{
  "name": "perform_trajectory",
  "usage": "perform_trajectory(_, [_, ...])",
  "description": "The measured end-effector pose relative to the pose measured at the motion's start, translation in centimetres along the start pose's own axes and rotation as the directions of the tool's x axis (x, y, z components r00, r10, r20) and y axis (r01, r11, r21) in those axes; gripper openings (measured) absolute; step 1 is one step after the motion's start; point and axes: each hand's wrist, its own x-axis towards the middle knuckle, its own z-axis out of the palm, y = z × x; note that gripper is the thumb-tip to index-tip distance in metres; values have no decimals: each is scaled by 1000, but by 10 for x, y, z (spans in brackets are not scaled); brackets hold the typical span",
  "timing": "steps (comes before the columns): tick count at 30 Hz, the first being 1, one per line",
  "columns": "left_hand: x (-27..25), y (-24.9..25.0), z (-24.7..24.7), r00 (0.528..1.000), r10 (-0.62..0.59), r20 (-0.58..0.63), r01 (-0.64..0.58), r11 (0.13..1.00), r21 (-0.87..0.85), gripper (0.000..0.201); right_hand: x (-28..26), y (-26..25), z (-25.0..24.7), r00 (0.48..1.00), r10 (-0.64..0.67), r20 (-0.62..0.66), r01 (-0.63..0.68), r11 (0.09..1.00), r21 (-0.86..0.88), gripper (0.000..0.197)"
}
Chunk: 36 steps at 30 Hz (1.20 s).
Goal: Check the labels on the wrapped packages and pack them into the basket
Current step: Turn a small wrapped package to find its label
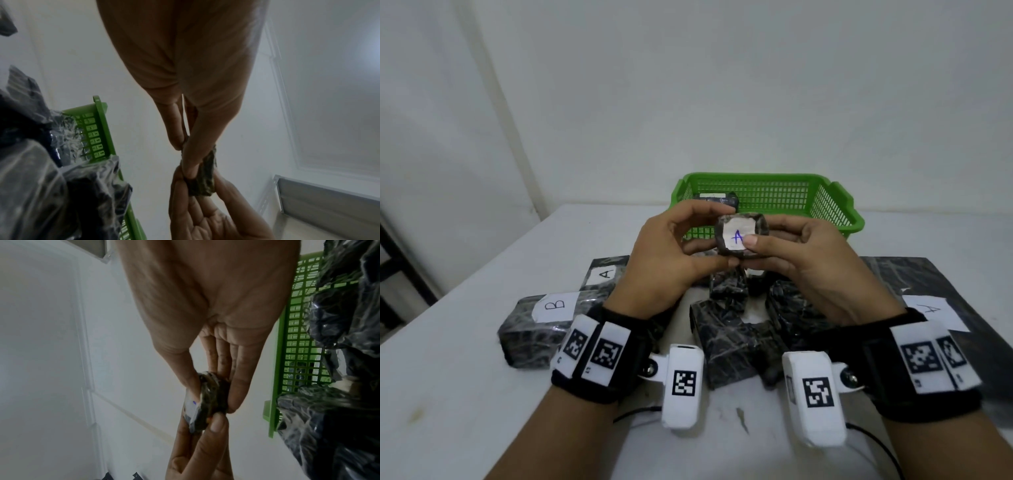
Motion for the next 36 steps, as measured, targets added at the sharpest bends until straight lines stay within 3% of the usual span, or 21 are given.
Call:
perform_trajectory(8, [-4,2,6,999,-18,46,16,999,40,55,-3,2,4,995,-87,-52,81,989,-121,40])
perform_trajectory(12, [-2,2,2,1000,10,18,-10,1000,26,54,-3,0,2,999,-37,-10,36,995,-95,44])
perform_trajectory(16, [-4,4,0,997,-18,79,16,1000,24,67,-4,-1,1,992,-111,-61,99,979,-176,40])
perform_trajectory(19, [-4,4,0,999,-20,45,18,999,28,55,-3,1,1,991,-127,-51,115,973,-200,43])
perform_trajectory(24, [-2,3,-4,999,28,-21,-27,998,52,45,0,4,0,999,-45,21,46,996,-78,49])
perform_trajectory(30, [-4,2,-4,995,96,35,-99,986,133,41,-4,6,9,999,8,47,-9,1000,21,42])
perform_trajectory(36, [-4,3,-6,993,117,12,-118,984,133,40,-4,2,7,997,33,66,-40,995,97,43])
